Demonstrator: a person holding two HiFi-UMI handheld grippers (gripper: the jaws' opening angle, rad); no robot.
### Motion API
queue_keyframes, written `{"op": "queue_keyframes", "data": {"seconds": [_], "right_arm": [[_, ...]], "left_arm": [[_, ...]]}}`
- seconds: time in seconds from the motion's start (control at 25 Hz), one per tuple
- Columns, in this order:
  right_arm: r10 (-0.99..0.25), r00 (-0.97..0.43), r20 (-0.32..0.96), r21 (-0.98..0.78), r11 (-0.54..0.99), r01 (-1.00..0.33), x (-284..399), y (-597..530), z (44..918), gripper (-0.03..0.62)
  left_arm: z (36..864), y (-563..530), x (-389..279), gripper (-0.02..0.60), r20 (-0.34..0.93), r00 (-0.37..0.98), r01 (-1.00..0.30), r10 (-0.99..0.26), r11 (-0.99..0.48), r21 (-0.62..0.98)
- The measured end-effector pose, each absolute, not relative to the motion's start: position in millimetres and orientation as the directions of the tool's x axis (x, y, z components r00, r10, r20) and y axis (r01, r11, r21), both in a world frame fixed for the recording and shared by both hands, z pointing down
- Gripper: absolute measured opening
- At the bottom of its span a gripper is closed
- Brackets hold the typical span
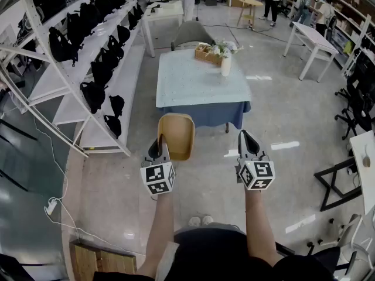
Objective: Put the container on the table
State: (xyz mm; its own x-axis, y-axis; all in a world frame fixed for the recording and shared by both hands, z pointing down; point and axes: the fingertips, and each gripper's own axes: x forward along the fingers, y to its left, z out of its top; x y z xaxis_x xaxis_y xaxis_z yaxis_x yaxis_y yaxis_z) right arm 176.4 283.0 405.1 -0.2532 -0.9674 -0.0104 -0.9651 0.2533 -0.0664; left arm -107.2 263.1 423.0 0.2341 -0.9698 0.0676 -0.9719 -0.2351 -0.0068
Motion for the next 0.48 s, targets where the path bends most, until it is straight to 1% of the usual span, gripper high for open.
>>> {"op": "queue_keyframes", "data": {"seconds": [0.48], "right_arm": [[-0.968,-0.25,-0.001,-0.072,0.249,-0.966,174.7,280.4,406.6,-0.003]], "left_arm": [[426.6,261.8,-112.3,0.009,0.077,0.226,-0.974,-0.971,-0.227,-0.001]]}}
